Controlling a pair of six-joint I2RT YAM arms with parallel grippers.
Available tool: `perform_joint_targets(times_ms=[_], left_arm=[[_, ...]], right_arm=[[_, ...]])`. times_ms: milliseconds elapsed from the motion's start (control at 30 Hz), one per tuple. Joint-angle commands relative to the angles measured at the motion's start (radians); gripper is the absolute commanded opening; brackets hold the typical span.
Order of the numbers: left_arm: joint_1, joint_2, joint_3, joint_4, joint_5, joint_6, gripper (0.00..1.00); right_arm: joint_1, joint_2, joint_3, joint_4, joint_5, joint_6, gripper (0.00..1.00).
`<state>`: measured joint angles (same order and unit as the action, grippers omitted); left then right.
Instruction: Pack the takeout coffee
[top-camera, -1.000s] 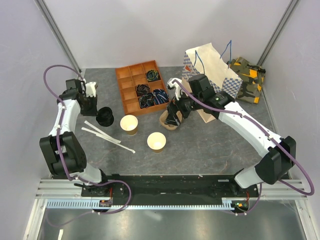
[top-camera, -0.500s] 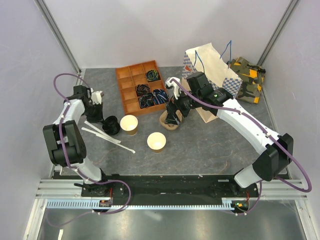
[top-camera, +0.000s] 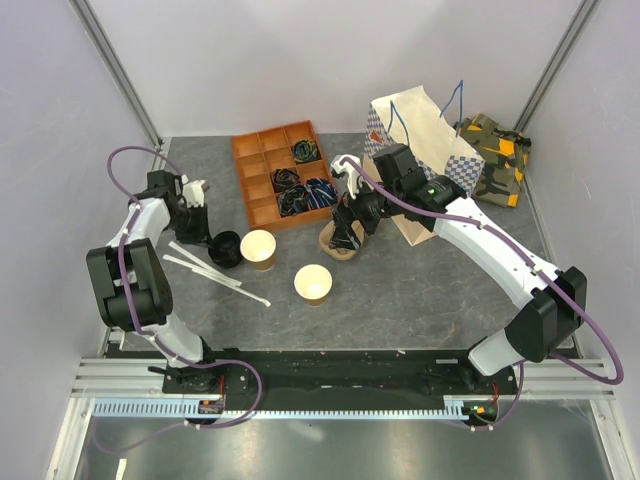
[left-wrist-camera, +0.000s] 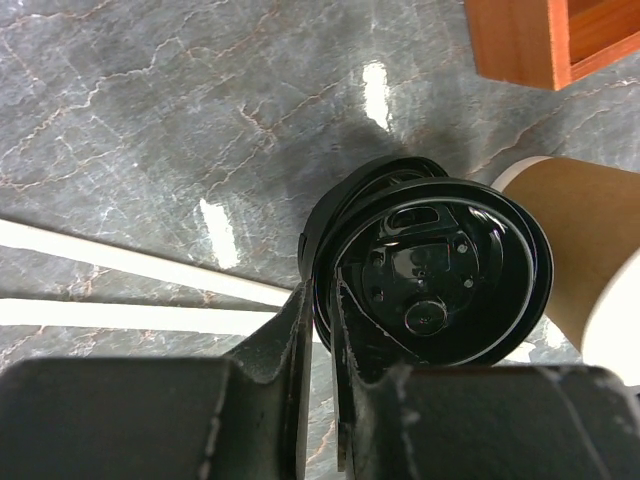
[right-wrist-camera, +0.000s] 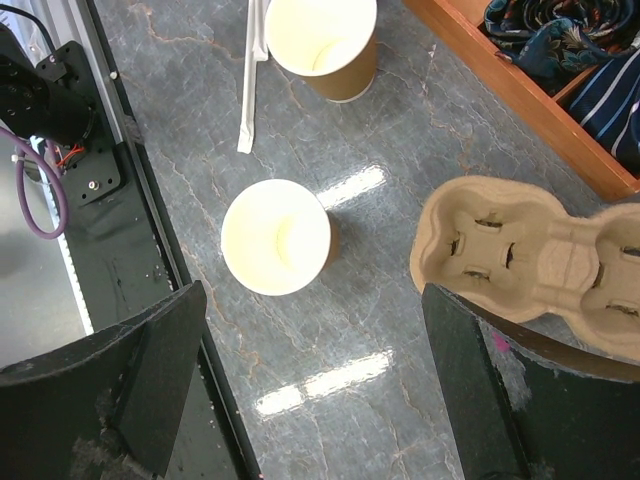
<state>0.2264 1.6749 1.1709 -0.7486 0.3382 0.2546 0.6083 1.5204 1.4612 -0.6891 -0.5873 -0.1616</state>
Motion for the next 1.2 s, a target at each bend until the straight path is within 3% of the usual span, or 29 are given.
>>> perform_joint_targets(times_ms=[0,67,300,467,700,867,1000,1167], left_arm=[[-0.004,-0.004,0.01,0.018,0.033,-0.003,0.18],[-0.004,-0.004,0.01,0.018,0.022,0.0,0.19],[-0.001,-0.015,0.01,0.023,0.001,0.011,0.39],[0.007,-0.081,-0.007,-0.012,0.065,0.122,0.48],[0.005,-0.205,-0.103,-0.123,0.243,0.469,0.43],[0.007,-0.21,-0.157,-0.127,0.312,0.618,0.4],[0.007,-0.185,-0.134,0.035,0.246,0.462,0.38],[-0.002,-0.147,-0.088,0.1,0.146,0.333,0.35]], right_arm=[[-0.002,0.007,0.007,0.019,-0.025,0.005,0.98],[-0.002,0.007,0.007,0.019,-0.025,0.005,0.98],[-0.002,0.007,0.005,0.019,-0.026,0.007,0.98],[-0.002,0.001,0.002,0.016,-0.022,0.004,0.98],[-0.002,0.0,-0.016,0.016,-0.034,0.007,0.98],[-0.002,0.006,-0.016,0.017,-0.043,0.013,0.98],[-0.002,0.006,-0.015,0.019,-0.046,0.016,0.98],[-0.004,0.009,-0.021,0.017,-0.043,0.016,0.98]])
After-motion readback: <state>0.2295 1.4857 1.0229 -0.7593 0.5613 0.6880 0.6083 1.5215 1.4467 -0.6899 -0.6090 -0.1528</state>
